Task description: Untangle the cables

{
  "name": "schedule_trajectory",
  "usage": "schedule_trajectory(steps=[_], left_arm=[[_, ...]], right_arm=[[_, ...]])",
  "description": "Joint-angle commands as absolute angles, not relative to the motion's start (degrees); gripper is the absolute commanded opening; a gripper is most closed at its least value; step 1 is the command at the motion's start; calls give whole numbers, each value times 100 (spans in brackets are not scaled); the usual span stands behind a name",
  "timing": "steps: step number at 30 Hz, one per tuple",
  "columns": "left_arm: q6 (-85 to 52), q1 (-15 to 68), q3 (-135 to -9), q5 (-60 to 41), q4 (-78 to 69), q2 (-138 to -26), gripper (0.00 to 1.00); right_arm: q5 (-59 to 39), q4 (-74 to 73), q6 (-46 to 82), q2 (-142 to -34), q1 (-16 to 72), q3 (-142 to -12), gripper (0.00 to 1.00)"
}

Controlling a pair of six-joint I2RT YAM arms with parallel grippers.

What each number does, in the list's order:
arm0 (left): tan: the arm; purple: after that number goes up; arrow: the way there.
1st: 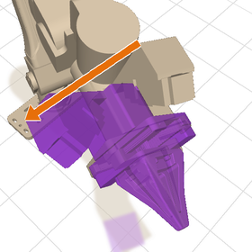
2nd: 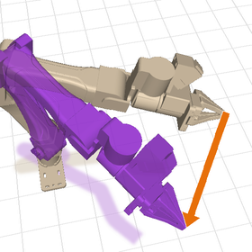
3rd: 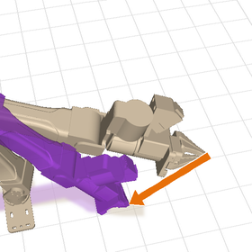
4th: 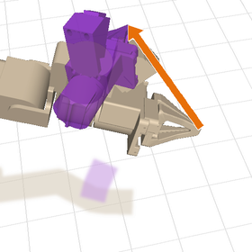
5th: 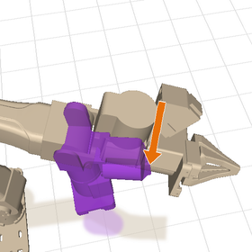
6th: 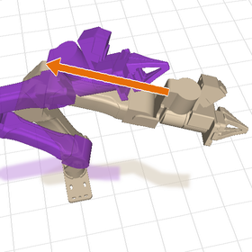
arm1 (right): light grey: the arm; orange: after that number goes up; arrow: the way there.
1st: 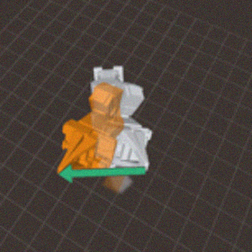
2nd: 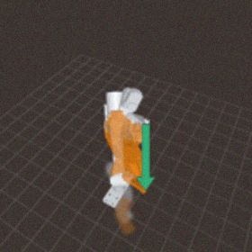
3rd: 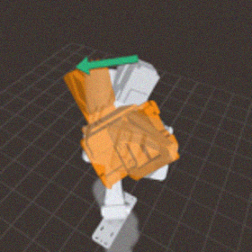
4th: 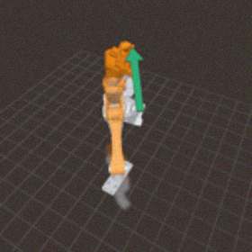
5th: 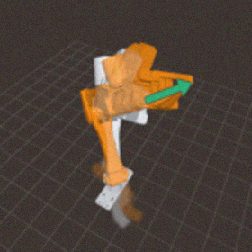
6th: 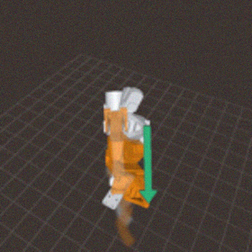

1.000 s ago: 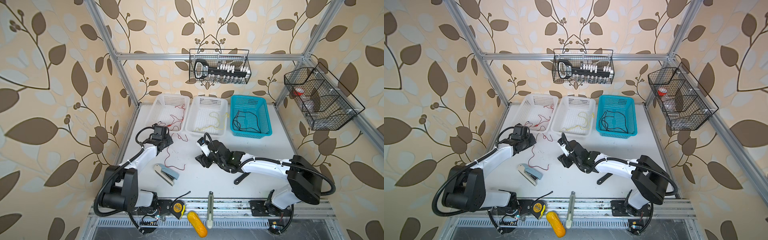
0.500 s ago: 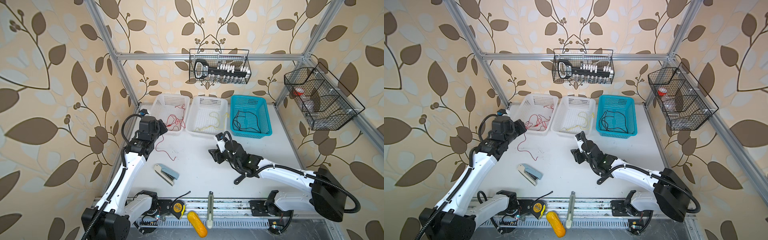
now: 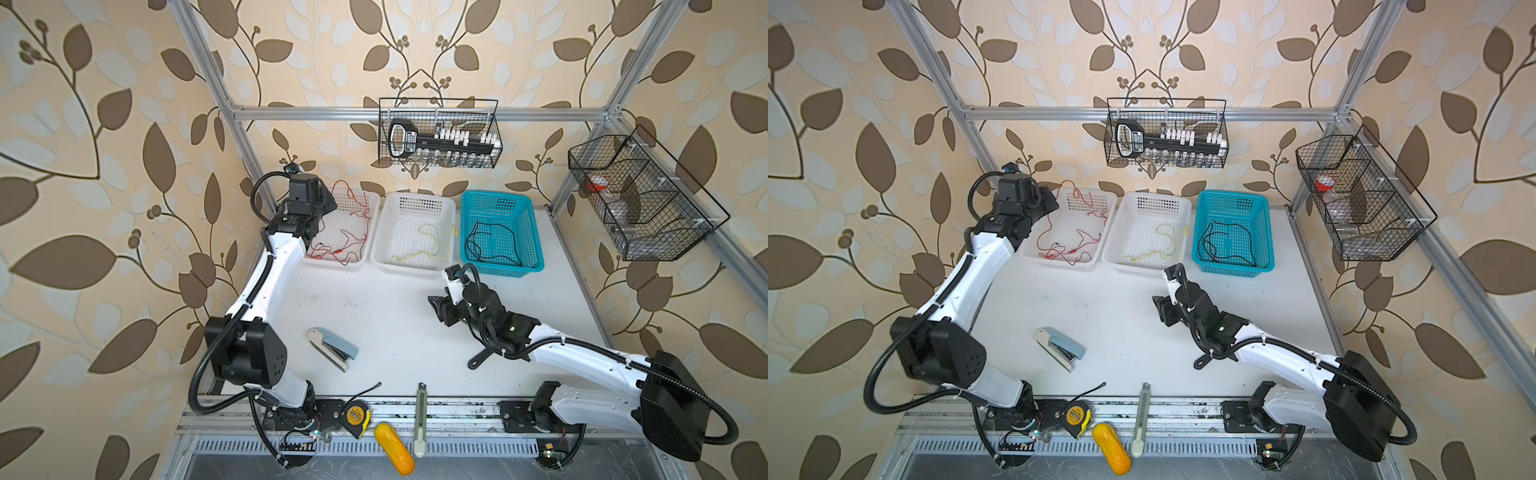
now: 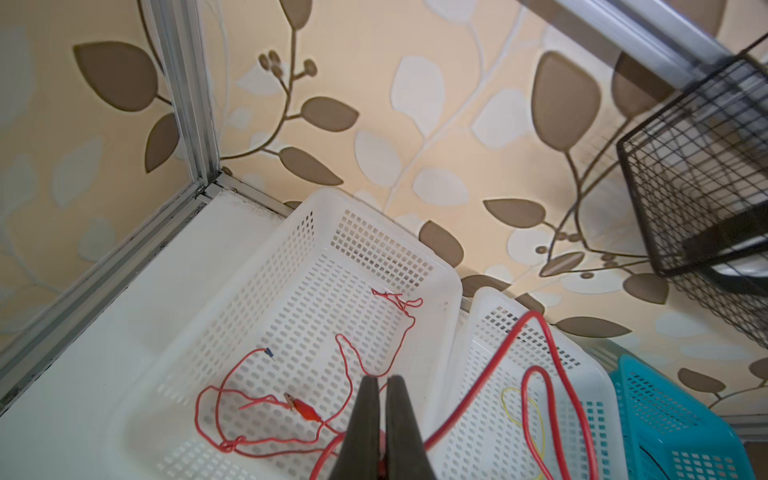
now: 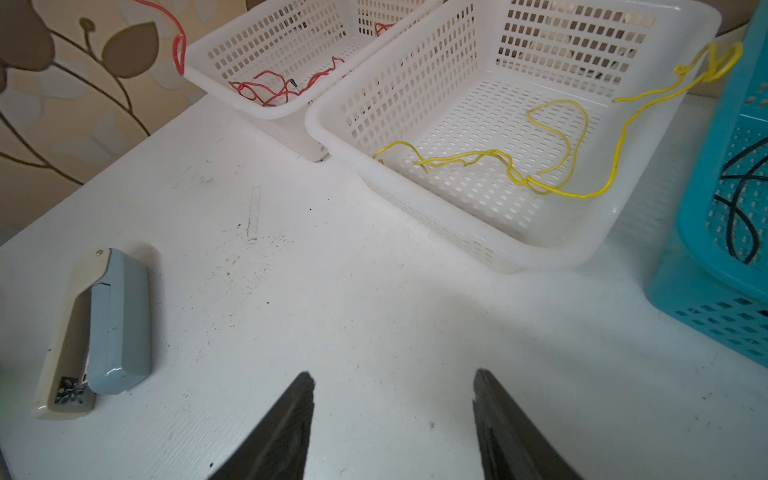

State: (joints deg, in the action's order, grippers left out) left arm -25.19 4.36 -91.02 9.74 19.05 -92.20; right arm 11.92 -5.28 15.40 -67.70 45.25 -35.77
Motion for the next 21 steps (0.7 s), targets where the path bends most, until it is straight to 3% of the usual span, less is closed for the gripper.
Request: schedule_trajectory(steps=[1, 17, 21], left_arm=[[-2212, 335, -9674, 1170, 1892, -9577, 0], [-2481, 172, -10243, 996, 2451, -11469, 0], [-2544, 153, -10243, 898, 2527, -11590, 13]], right_arm=[[1336, -481, 1547, -6636, 4458, -3457, 61], [1693, -110, 1459, -6190, 4193, -3422, 62], [1820, 24, 1459, -5960, 3941, -3369, 63]])
